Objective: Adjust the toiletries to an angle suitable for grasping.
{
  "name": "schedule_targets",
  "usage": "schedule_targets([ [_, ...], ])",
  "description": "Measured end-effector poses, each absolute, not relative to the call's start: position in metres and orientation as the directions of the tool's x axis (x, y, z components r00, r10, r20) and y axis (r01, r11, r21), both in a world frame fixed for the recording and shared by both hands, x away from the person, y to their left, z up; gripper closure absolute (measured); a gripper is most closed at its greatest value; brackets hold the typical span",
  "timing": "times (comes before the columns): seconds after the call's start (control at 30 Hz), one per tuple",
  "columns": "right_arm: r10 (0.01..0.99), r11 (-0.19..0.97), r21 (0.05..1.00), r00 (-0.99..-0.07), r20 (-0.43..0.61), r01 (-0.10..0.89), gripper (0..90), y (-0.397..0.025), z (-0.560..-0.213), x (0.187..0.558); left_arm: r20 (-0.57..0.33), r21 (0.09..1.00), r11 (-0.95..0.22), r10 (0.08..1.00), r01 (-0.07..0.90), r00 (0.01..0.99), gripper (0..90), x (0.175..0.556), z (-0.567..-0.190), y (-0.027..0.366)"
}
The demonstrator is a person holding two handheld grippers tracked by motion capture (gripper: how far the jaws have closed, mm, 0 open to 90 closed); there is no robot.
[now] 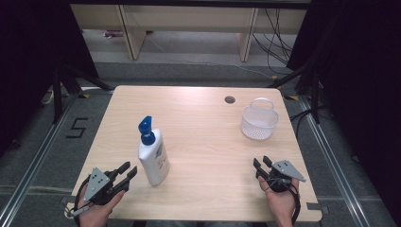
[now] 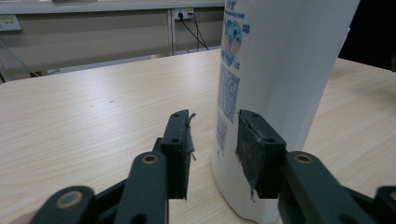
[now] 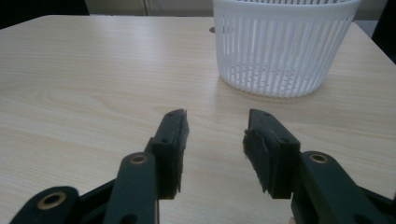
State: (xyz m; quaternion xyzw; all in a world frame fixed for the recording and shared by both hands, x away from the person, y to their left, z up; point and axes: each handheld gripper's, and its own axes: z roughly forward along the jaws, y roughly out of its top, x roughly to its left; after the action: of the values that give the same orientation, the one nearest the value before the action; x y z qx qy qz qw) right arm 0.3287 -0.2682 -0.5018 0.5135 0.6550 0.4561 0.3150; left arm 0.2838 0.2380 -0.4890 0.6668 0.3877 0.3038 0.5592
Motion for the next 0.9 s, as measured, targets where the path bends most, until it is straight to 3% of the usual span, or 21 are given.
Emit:
schedule_targets([
  [0.27,0.959,0.065,0.919,-0.280,0.051,0.390,74.5,-0.267,-0.500,0.327,-0.011,0.988,-0.081,0.816,0.133,0.578,82.7,0.276,-0.479,0.231],
  [0.4,0.955,0.061,0.913,-0.290,0.065,0.404,78.2,-0.265,-0.499,0.326,-0.006,0.987,-0.092,0.793,0.130,0.609,88.2,0.271,-0.473,0.226],
  [0.9,0.956,0.094,0.913,-0.294,0.029,0.397,77.8,-0.264,-0.499,0.326,0.031,0.989,-0.122,0.710,0.079,0.703,89.5,0.269,-0.464,0.200],
])
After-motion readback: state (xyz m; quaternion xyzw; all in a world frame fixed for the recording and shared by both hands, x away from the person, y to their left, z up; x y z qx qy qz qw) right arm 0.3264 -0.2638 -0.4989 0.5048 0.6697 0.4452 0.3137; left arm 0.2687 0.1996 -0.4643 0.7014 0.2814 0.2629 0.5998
